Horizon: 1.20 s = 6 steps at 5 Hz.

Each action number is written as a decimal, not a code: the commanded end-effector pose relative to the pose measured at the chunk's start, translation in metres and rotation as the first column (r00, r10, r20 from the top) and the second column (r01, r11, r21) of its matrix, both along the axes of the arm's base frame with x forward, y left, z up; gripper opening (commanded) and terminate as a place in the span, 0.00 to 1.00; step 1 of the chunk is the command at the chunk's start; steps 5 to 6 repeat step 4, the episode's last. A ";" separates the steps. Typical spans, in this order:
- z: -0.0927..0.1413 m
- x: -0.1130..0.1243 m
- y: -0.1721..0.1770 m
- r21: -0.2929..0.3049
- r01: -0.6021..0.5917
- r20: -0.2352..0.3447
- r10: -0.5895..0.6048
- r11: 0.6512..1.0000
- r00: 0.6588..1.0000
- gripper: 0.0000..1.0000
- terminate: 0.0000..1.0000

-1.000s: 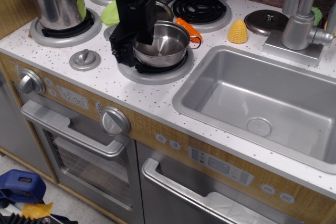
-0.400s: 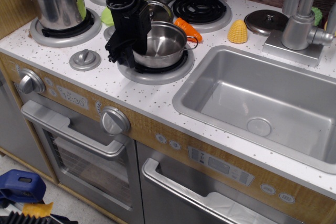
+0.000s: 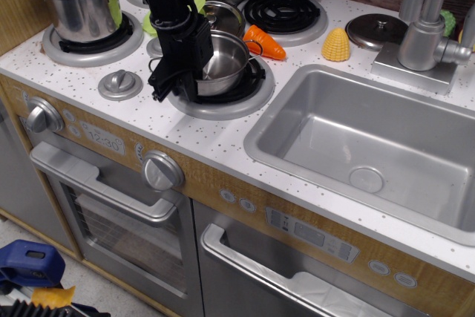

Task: Pick up pan from stove

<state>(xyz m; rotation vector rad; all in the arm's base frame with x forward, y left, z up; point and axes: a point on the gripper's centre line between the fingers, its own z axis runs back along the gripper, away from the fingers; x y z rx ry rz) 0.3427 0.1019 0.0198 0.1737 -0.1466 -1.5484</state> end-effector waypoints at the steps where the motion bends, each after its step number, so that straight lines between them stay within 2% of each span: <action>1: 0.048 0.016 0.003 0.100 0.084 0.075 -0.091 0.991 0.993 0.00 0.00; 3: 0.084 0.015 -0.001 0.157 0.091 0.074 -0.103 0.983 0.992 0.00 0.00; 4: 0.097 0.014 -0.002 0.147 0.098 0.067 -0.109 0.984 0.992 0.00 1.00; 6: 0.097 0.014 -0.002 0.147 0.098 0.067 -0.109 0.984 0.992 0.00 1.00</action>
